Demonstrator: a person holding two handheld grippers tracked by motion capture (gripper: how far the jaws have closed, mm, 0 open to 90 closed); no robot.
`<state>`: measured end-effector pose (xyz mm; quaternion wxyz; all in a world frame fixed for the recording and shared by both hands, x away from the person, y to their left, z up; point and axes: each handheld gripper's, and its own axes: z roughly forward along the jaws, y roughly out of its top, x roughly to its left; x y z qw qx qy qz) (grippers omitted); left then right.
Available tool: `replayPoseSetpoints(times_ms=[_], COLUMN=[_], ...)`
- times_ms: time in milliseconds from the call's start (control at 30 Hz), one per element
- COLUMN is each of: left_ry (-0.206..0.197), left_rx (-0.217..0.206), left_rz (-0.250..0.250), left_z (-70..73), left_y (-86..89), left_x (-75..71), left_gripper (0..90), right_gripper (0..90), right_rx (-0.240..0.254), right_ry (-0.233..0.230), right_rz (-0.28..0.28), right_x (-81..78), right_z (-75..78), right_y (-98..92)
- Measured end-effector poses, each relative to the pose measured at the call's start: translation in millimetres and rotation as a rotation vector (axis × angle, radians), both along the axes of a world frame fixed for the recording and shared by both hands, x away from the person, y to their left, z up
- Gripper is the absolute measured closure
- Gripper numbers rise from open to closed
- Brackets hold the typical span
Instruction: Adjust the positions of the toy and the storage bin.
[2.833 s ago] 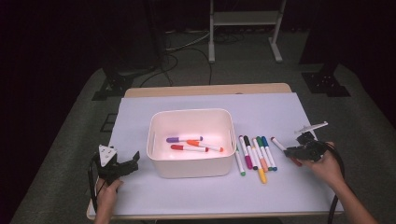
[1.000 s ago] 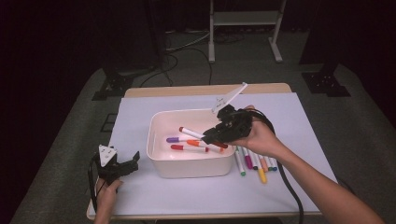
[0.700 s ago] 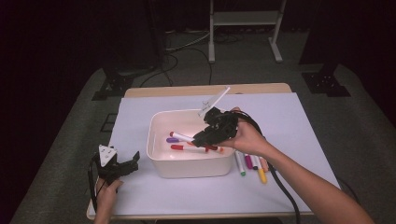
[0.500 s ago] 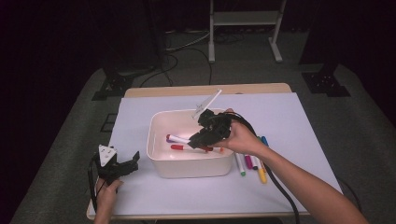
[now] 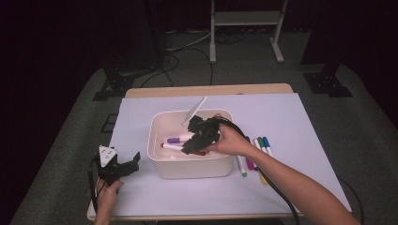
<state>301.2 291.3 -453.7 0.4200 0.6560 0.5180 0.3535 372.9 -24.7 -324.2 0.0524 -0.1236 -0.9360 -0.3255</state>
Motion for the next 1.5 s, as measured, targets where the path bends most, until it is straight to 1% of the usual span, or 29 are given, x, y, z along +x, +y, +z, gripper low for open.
replayPoseSetpoints(times_ms=[100, 200, 267, 400, 433, 567, 600, 633, 667, 767, 867, 1033, 1167, 1367, 1400, 1433, 1467, 1500], left_ry=[0.002, 0.000, 0.000, 0.000, 0.000, 0.000, 0.000, -0.001, -0.001, -0.001, -0.001, -0.001, 0.001, -0.001, 0.000, 0.000, -0.001, -0.001], left_rx=[0.000, -0.001, -0.001, 0.000, -0.001, 0.000, 0.000, 0.000, -0.001, -0.001, -0.001, 0.001, -0.002, 0.000, -0.001, 0.000, 0.000, 0.000], left_rz=[0.000, 0.000, -0.001, -0.001, 0.000, -0.001, -0.001, -0.001, 0.000, 0.000, 0.000, -0.001, 0.000, -0.001, -0.001, 0.000, 0.000, 0.000], left_z=[0.1, 0.0, 0.0, 0.1, 0.1, 0.1, 0.2, 0.2, 0.1, 0.2, 0.2, 0.2, 0.1, 0.1, 0.1, 0.1, 0.1, 0.1], left_y=[0.1, 0.1, 0.2, 0.4, 0.5, 0.5, 0.6, 0.5, 0.6, 0.7, 0.6, 0.5, 0.3, 0.1, 0.0, 0.1, 0.0, 0.0], left_x=[0.0, 0.1, 0.1, 0.2, 0.2, 0.1, 0.1, 0.1, 0.1, 0.1, 0.1, 0.0, 0.0, -0.1, -0.1, -0.1, -0.1, -0.1], left_gripper=[0.0, 0.0, 0.0, 0.0, 0.0, 0.0, 0.0, 0.0, 0.0, 0.0, 0.0, 0.0, 0.0, 0.0, 0.0, 0.0, 0.0, 0.0], right_gripper=[75.9, 75.9, 75.9, 75.9, 75.9, 75.8, 75.7, 75.7, 75.2, 74.6, 71.9, 69.9, 68.8, 66.3, 63.9, 63.9, 63.4, 63.4], right_rx=[-0.006, -0.024, -0.040, -0.072, -0.086, -0.105, -0.121, -0.121, -0.132, -0.138, -0.132, -0.120, -0.090, -0.031, -0.008, -0.008, 0.004, 0.004], right_ry=[0.002, 0.001, 0.003, -0.010, -0.004, -0.009, 0.002, 0.002, 0.002, 0.000, 0.006, -0.003, -0.015, -0.035, -0.037, -0.037, -0.048, -0.048], right_rz=[0.006, 0.012, 0.016, 0.036, 0.040, 0.051, 0.061, 0.061, 0.061, 0.067, 0.059, 0.045, 0.032, -0.003, -0.016, -0.016, -0.035, -0.035], right_x=[0.4, 1.6, 2.7, 3.4, 2.9, 2.4, 2.2, 2.2, 1.6, 2.0, 2.0, 2.0, 0.5, -3.1, -3.9, -3.9, -5.2, -5.2], right_z=[-3.0, -7.0, -9.7, -15.9, -17.8, -21.5, -24.2, -24.2, -25.7, -26.2, -24.3, -18.5, -8.0, 14.6, 21.8, 21.8, 28.3, 28.3], right_y=[3.9, 9.2, 12.4, 18.1, 19.9, 22.7, 24.4, 24.4, 25.3, 25.5, 24.1, 18.6, 10.2, -13.7, -24.3, -24.3, -35.3, -35.3])
